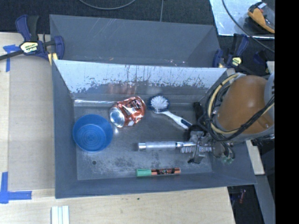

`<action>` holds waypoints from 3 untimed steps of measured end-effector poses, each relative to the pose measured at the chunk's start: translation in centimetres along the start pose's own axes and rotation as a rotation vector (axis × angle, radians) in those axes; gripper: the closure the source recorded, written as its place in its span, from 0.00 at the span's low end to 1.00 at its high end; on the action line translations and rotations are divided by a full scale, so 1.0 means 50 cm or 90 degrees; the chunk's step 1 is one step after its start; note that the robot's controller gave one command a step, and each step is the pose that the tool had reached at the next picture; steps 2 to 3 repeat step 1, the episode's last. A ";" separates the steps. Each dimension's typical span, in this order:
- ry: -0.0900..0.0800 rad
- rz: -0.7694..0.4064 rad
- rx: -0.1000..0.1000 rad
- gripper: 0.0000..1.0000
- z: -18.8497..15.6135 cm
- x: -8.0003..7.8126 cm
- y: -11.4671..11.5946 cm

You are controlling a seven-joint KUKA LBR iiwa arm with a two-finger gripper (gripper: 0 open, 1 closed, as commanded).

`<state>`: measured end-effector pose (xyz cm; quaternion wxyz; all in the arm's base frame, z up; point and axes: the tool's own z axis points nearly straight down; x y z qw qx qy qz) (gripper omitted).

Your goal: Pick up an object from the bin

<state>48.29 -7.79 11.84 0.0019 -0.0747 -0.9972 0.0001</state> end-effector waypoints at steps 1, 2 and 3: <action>-0.011 0.000 0.000 1.00 -0.082 -0.008 -0.001; -0.011 0.000 0.000 1.00 -0.082 -0.008 -0.001; -0.011 0.000 0.000 1.00 -0.082 -0.008 -0.001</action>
Offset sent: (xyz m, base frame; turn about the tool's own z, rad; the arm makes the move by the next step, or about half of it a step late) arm 0.0017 -0.0004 0.0656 -0.0004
